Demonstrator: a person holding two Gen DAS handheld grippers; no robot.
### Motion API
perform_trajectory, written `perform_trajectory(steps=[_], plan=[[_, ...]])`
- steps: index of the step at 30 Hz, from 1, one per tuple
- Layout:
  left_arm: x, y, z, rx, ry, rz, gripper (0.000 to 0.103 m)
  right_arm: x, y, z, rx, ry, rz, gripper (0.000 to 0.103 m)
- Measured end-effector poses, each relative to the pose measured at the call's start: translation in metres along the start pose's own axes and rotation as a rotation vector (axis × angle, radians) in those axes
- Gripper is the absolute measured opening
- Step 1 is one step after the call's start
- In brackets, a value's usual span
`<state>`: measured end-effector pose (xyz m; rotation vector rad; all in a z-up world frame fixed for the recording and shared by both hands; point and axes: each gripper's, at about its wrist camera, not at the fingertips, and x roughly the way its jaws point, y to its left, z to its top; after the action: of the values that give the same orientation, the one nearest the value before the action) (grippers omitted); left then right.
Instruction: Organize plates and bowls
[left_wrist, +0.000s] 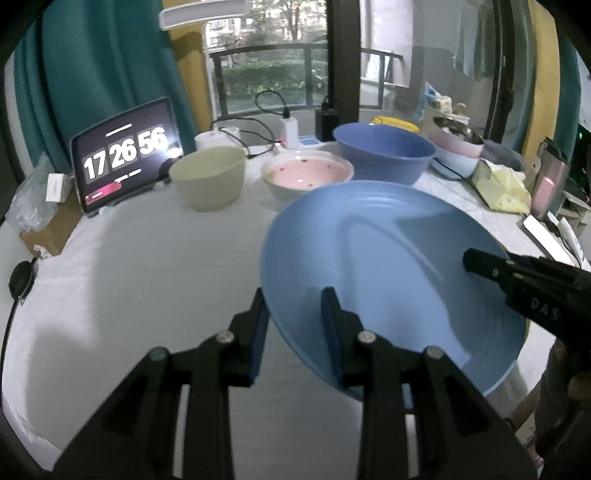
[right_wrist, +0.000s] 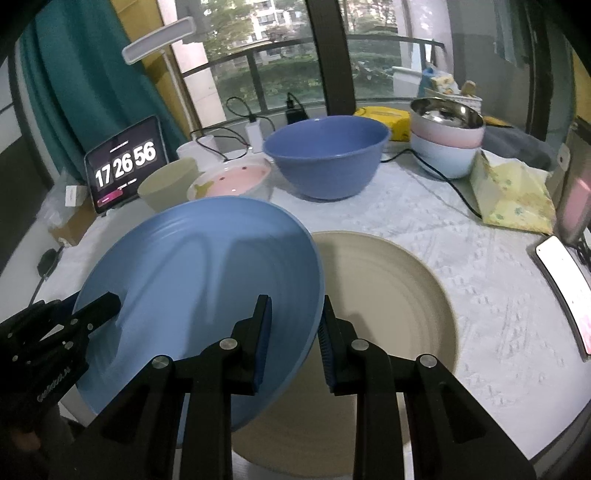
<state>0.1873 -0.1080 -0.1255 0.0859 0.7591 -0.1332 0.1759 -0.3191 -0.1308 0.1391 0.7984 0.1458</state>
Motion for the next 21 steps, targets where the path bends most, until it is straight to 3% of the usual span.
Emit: perform_trajectory(steps=[21], plan=[[0.015,-0.055,0.004,0.081,0.036,-0.037,0.03,-0.01,-0.054,-0.008,0.038,-0.023,-0.053,0.027]])
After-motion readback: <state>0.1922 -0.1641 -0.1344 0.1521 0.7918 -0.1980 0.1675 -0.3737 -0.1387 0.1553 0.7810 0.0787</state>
